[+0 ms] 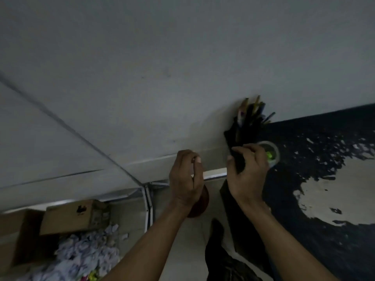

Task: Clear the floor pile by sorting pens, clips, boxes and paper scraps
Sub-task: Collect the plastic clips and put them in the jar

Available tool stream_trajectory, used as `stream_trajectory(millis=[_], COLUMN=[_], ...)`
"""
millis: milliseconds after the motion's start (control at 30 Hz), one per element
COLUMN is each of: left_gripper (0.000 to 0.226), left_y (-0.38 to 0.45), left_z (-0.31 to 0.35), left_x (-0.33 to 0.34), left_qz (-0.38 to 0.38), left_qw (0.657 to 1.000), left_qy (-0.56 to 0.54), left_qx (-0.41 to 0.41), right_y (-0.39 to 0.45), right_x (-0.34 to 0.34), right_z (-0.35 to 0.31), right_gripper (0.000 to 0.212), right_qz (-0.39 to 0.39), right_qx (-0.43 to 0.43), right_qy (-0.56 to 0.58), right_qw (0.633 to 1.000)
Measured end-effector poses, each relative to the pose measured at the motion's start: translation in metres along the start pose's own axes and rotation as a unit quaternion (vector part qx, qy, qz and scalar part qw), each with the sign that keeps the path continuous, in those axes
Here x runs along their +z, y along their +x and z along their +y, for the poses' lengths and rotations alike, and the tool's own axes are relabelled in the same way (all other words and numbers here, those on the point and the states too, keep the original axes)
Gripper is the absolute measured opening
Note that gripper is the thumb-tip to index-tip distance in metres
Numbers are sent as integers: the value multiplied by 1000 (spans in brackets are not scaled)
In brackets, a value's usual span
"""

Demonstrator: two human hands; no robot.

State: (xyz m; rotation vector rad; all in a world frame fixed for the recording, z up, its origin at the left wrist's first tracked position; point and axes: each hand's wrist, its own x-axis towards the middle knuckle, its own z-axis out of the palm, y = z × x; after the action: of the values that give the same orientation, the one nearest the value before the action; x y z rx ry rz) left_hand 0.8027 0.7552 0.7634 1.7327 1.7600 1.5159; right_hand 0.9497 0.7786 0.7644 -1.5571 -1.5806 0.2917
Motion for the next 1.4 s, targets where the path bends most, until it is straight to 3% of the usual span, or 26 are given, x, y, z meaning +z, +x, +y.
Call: stream_trajectory(millis=[167,300,533,767,1200,1400], left_gripper=[18,18,17,24,27,25], left_y=[-58,-111,-210,-292,-355,-371], left_z=[-22,-34,-48,-66,-124,-151], left_x=[-97,-173,-297,-381,-498,-557], left_qz=[70,126,209,287,343,338], left_qw=[995,982,950,893,800,781], left_qy=[60,100,134,172,178,184], left_qx=[-50,-95,-191,-301,-459,-492], right_y=[-70,-129,-225,-307,-411,-449], right_x=[19,33,64,99,211,247], right_z=[-62,-106,-188,-249,-353,-394], right_gripper=[26,32,56,52,45,43], right_qz=[-83,-208,-376,-502,-649,-690], right_qx=[-47,-74,-154,-214,-296,-297], right_qy=[51,77,116,106,69,45], right_qw=[994,972,906,831,697,659])
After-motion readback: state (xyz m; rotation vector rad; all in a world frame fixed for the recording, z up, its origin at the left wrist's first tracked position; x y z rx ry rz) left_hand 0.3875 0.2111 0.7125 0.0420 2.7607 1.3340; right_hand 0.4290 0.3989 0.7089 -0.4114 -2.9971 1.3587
